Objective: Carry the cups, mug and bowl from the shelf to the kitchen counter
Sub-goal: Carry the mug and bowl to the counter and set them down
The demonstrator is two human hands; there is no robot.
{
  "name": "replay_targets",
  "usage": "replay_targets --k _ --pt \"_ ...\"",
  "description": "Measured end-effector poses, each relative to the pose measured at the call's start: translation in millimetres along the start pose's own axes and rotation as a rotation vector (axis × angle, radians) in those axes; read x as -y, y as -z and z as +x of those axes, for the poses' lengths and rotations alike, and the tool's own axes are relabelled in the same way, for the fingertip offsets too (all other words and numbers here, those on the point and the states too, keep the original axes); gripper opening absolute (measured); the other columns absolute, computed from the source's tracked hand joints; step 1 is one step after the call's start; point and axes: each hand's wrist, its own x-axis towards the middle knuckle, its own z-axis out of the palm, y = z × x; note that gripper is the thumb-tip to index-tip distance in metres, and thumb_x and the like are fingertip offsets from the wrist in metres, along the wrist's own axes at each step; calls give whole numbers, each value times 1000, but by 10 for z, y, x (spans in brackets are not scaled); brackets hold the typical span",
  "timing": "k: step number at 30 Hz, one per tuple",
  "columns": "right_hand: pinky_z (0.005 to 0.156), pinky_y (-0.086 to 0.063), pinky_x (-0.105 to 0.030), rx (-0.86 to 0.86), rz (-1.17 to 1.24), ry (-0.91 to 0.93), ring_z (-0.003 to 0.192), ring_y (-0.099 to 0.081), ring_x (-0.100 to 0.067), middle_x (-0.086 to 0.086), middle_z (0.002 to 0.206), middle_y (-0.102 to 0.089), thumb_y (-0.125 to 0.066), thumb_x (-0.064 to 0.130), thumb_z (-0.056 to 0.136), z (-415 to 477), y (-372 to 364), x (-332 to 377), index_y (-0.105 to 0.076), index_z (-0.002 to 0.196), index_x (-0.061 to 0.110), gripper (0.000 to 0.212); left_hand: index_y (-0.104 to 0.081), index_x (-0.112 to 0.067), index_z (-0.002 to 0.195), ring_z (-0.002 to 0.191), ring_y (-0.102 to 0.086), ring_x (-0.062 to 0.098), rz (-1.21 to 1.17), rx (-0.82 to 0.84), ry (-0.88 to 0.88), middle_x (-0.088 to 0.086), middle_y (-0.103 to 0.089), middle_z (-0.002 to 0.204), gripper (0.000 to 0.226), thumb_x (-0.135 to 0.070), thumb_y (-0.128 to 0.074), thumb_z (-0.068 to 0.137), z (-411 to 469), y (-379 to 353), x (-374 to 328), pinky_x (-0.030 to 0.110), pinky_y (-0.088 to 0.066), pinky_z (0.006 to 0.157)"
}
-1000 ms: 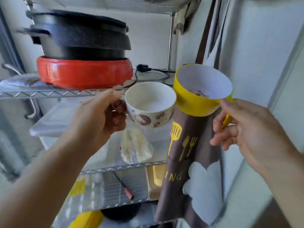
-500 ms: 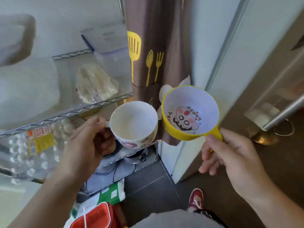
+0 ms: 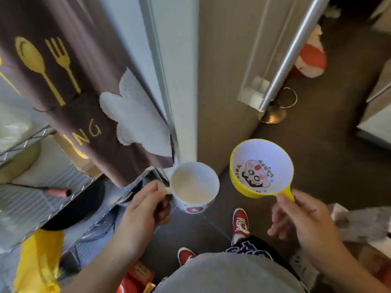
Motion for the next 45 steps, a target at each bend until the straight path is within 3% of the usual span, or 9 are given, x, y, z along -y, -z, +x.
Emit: replay_targets --k 9,13,16,22,28,34,37,41,45 --pt "41 -49 -31 -320 70 -217 43 -64 -35 -16 55 -64 -52 36 92 9 1060 -510 -65 63 14 39 -52 -21 55 48 -38 13 90 206 185 4 -46 59 24 -17 -52 79 776 -1265 340 22 -34 44" --pt "42 -47 -32 -416 88 -265 42 -64 -33 -18 55 -65 -54 34 92 165 1614 -712 -66 67 11 35 -52 -24 51 47 -37 15 229 248 206 2 -45 55 41 -12 -46 90 1215 -1948 436 25 -33 45" --pt "42 -44 -30 -471 142 -322 42 -64 -36 -20 58 -66 -56 33 91 405 2016 -840 -68 70 13 31 -52 -23 54 48 -38 17 334 299 205 5 -45 55 31 -28 -49 84 1576 -2462 468 33 -29 50" --pt "38 -47 -31 -509 166 -391 45 -65 -37 -20 59 -68 -57 36 89 1066 2849 -924 -70 71 13 32 -56 -22 59 50 -44 16 343 375 185 4 -50 56 29 -23 -49 87 2342 -3439 612 30 -38 50" --pt "40 -50 -24 -517 140 -381 48 -68 -26 -11 62 -69 -51 52 79 1777 3648 -873 -66 75 13 42 -57 -24 60 53 -48 18 399 353 173 6 -52 58 24 -35 -52 81 2871 -4119 715 36 -37 55" --pt "43 -52 -24 -555 152 -334 52 -69 -29 -12 64 -67 -49 39 94 2552 4189 -867 -67 84 18 29 -52 -26 57 52 -42 18 426 312 201 1 -48 55 28 -32 -51 84 3414 -4627 738 33 -35 53" --pt "43 -53 -27 -574 165 -335 51 -68 -30 -16 63 -66 -50 37 94 2947 4423 -848 -66 84 10 33 -55 -29 54 53 -45 20 476 301 189 0 -52 55 44 -19 -44 95 3792 -4927 804 34 -38 56" --pt "47 -48 -33 -621 190 -317 47 -65 -32 -27 65 -63 -49 31 96 3428 4777 -815 -62 84 -1 36 -63 -12 79 63 -49 40 511 342 189 21 -56 69 30 -20 -43 100 4403 -5476 890 49 -47 63" --pt "44 -47 -32 -725 232 -348 46 -64 -35 -26 62 -62 -52 43 86 3725 5179 -754 -60 77 -3 47 -51 -17 65 54 -49 22 593 459 139 -1 -54 52 38 -14 -41 102 5024 -6174 922 32 -44 54"
